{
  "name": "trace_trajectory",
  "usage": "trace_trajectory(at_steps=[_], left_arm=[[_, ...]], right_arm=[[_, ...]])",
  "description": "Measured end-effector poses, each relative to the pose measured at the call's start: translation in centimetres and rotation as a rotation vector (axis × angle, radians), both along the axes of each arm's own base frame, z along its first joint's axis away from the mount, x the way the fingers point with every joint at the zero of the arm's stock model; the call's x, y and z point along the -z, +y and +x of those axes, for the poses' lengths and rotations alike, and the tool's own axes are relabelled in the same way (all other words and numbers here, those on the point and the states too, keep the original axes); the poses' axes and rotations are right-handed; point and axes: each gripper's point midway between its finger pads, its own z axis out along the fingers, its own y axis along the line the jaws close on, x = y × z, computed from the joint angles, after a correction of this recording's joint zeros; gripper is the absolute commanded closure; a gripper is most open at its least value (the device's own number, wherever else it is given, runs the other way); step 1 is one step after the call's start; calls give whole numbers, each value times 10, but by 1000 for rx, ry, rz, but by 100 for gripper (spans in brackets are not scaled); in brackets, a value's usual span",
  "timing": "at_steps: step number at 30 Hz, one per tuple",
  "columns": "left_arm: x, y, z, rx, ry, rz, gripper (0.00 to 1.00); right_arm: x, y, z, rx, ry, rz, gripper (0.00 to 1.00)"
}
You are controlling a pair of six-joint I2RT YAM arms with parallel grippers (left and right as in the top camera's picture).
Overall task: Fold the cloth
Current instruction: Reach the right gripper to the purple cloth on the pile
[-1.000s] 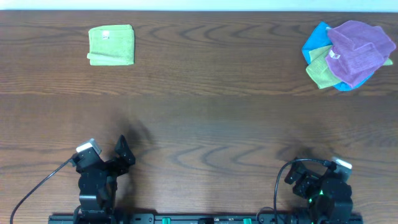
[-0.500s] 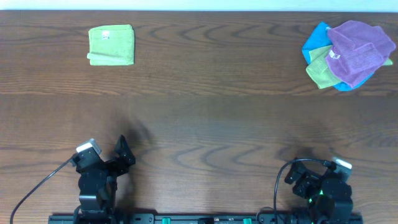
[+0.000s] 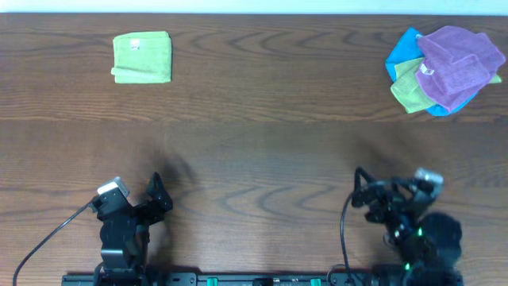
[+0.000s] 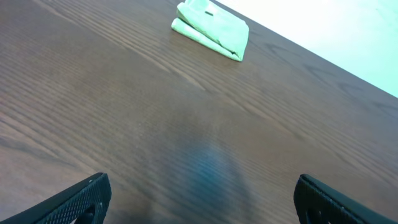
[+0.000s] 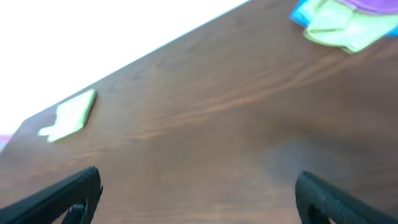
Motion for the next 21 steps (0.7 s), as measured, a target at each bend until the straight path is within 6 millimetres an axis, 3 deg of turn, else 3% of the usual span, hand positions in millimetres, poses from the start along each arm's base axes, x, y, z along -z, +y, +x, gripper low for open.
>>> trace_trajectory(at_steps=[3,8,15,17,21], left_arm=[[0,0,0,0,-2,0,5],[0,0,0,-1,-2,0,5],[-1,0,0,0,-3,0,5],[-1,0,0,0,-3,0,5],[-1,0,0,-1,-3,0,5]], right_arm=[[-3,6,16,-36,73,14,1],[-41,-3,53,0,163,-8,1],[-94,-96,113,329,230,-59,1],[-98,-132,125,435,244,-35,1],[-86,-182,139,535,292,35,1]])
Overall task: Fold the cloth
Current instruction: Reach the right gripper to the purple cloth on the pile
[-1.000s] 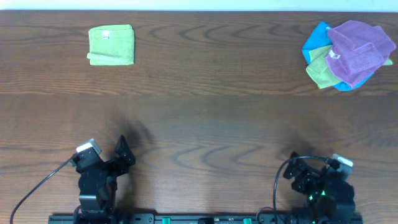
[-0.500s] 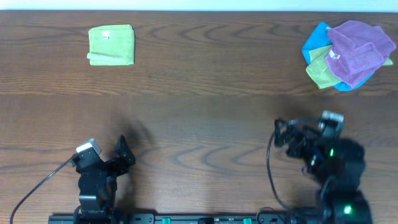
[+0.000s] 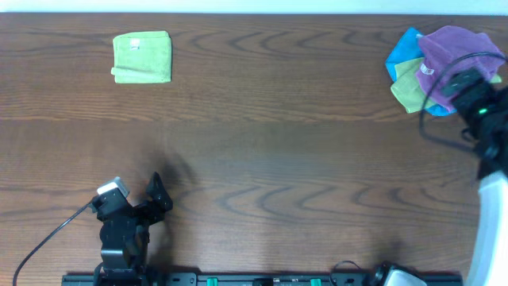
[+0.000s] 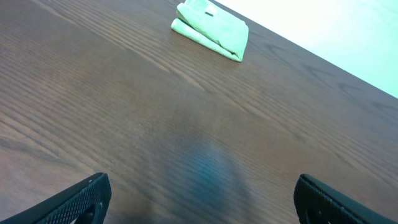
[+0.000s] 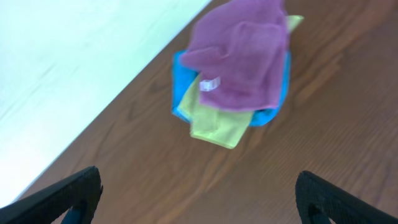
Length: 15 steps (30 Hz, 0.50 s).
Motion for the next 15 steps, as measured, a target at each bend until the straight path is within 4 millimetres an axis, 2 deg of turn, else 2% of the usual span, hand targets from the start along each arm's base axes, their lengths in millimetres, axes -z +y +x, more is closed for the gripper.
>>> trace_trajectory(at_steps=[2,5,7,11,15], left_arm=[[0,0,0,0,1,0,5],[0,0,0,0,0,0,5],[0,0,0,0,0,0,5],[0,0,0,0,0,0,5],[0,0,0,0,0,0,5]], right_arm=[[8,-23,8,27,-3,43,1],[13,-59,33,1,-96,83,1],[27,-74,52,-61,-142,137,1],[72,-74,83,-207,-140,287,1],[99,-62,106,-338,-148,395,1]])
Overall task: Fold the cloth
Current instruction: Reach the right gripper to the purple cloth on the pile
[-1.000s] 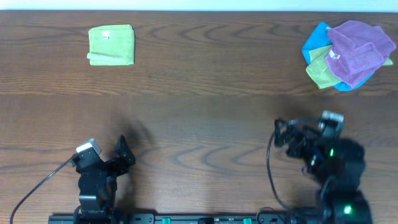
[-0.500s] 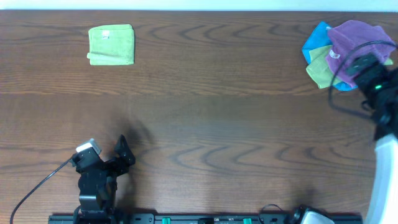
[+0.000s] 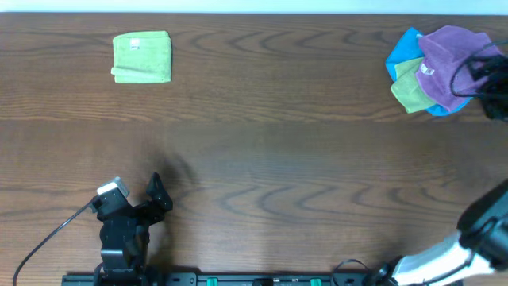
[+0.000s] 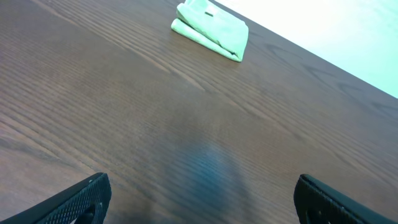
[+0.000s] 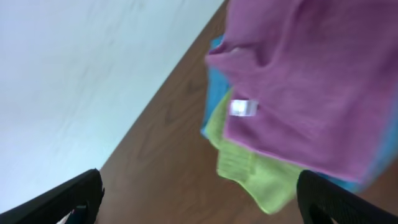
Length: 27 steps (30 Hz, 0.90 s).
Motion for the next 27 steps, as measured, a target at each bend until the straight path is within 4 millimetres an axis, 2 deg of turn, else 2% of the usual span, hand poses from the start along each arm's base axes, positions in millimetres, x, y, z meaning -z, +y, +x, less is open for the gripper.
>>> trace_trajectory(at_steps=[3,8,11,14,17,19,22,27], left_arm=[[0,0,0,0,0,0,5],[0,0,0,0,0,0,5],[0,0,0,0,0,0,5],[0,0,0,0,0,0,5],[0,0,0,0,0,0,5],[0,0,0,0,0,0,5],[0,0,0,0,0,0,5],[0,0,0,0,0,0,5]], right_arm=[[2,7,18,-91,-46,29,1],[-19,10,41,-159,-138,-44,1],[-22,8,48,-150,-142,-88,1],[-9,4,54,-122,-108,-120,1],[24,-4,62,-70,-34,-173,1],[37,-8,69,-49,-12,-216,1],[43,-10,82,-20,-16,-289,1],[42,-9,95,5,-37,-358,1]])
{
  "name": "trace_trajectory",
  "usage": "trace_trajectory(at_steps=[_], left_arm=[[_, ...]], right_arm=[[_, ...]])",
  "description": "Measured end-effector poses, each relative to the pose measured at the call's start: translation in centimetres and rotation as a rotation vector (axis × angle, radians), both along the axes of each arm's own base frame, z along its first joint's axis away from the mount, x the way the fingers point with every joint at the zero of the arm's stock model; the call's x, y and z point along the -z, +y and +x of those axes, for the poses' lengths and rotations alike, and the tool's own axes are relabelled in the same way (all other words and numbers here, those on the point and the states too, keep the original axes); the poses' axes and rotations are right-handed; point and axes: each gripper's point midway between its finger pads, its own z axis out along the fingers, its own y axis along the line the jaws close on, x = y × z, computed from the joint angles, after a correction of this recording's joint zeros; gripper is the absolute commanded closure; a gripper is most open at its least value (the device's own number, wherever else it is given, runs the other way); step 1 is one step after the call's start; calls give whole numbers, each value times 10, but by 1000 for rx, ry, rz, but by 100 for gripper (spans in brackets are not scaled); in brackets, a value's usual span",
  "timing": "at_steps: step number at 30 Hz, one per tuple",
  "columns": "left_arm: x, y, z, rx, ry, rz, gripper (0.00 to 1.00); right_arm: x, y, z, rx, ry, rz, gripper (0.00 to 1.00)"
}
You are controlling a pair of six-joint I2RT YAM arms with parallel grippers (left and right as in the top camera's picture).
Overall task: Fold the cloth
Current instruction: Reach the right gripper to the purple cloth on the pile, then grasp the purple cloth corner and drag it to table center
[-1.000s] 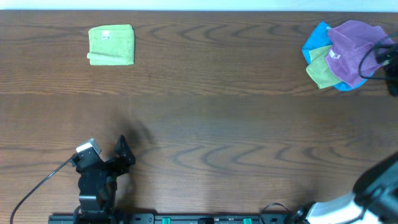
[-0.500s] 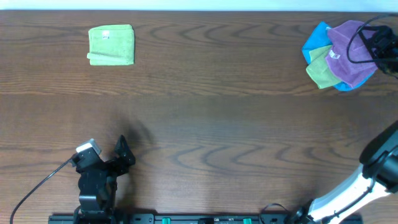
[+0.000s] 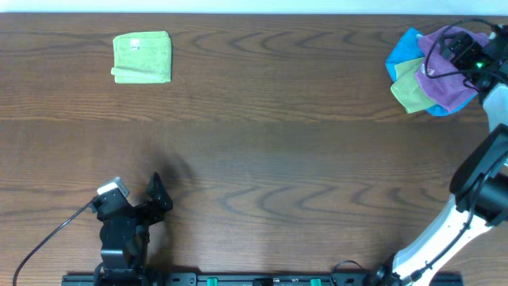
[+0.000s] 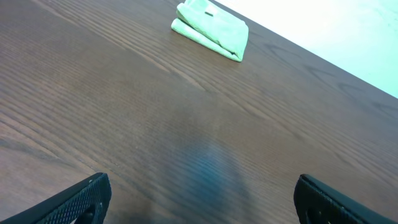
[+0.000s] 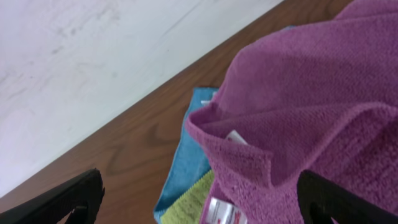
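A pile of crumpled cloths lies at the far right of the table: a purple cloth [image 3: 444, 79] [image 5: 311, 93] on top, with a blue one [image 3: 403, 48] [image 5: 186, 155] and a green one [image 3: 405, 94] beneath. My right gripper [image 3: 468, 49] [image 5: 199, 199] hangs open just above the purple cloth's top edge, its jaws wide apart and holding nothing. My left gripper [image 3: 155, 195] [image 4: 199, 199] stays open over bare wood near the front left.
A folded green cloth [image 3: 143, 57] [image 4: 214, 28] lies at the far left of the brown wooden table [image 3: 262, 151]. The table's back edge runs just behind the pile, and its right edge is close by.
My right gripper has shifted from the pile's right edge to over its top and sits closer to the purple cloth, still open. The left arm and all cloths are unchanged.
Both grippers first rested open near the front edge. Then my right arm was stretched out to the far right beside the pile, then at the pile's right edge, and now it is close over the purple cloth. No cloth has moved.
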Motion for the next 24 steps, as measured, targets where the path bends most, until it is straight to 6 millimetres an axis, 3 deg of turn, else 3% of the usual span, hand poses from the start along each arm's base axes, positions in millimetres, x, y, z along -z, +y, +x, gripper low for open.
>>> trace_trajectory(at_steps=[4,6,7,8,9,11,12,13,14,24], left_arm=[[0,0,0,0,0,0,5],[0,0,0,0,0,0,5],[0,0,0,0,0,0,5],[0,0,0,0,0,0,5],[0,0,0,0,0,0,5],[0,0,0,0,0,0,5],[0,0,0,0,0,0,5],[0,0,0,0,0,0,5],[0,0,0,0,0,0,5],[0,0,0,0,0,0,5]], right_arm=[[11,-7,0,32,21,-18,1],[21,-10,1,43,32,-21,7],[27,-11,2,46,36,-22,18],[33,-13,4,44,35,-29,40],[44,-13,6,42,38,-27,47],[57,-14,6,45,56,-22,47],[61,-15,6,48,60,-23,57],[63,-15,6,49,62,-23,81],[62,-16,7,50,59,-31,99],[47,1,18,-20,-2,14,99]])
